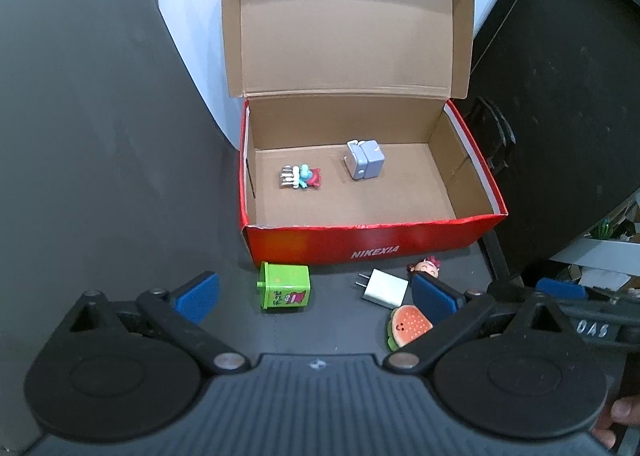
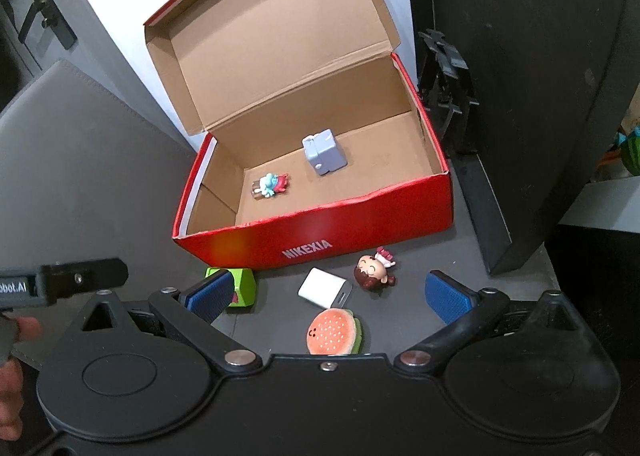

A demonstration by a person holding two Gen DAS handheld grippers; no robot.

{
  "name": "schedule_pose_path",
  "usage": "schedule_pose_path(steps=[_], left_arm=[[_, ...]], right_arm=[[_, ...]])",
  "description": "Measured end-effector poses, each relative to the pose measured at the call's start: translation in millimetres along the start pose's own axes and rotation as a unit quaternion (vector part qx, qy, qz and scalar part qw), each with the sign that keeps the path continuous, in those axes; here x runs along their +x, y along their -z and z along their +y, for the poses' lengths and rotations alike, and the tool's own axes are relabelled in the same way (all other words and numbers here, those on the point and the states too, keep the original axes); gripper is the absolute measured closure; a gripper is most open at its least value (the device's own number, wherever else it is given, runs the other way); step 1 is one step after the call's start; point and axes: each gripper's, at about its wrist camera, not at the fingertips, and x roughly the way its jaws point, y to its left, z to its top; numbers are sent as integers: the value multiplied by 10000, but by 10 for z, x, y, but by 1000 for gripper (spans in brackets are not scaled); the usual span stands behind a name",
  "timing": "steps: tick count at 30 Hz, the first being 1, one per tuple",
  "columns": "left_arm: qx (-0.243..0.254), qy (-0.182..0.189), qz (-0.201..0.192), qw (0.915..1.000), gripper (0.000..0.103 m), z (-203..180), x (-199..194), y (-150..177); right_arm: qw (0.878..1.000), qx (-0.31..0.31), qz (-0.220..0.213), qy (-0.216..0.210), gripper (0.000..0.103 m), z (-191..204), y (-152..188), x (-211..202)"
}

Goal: Organize objects
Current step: 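Move both tools back toward the remaining toys in front of the box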

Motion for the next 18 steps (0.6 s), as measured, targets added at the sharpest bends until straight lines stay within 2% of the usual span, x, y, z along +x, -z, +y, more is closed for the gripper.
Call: schedule_pose_path(steps=[8, 11, 18], left_arm=[[213, -95, 163, 9996, 3, -18, 112, 20], [297, -77, 262, 9992, 3, -34, 174, 14], [599, -200, 389, 9973, 7, -97, 350, 22]], right_arm=[[9996, -159, 196, 89, 1, 52, 93, 137], [9991, -227, 330, 99, 7, 80, 148, 211], [9981, -179, 566, 135, 12, 77, 239, 374]])
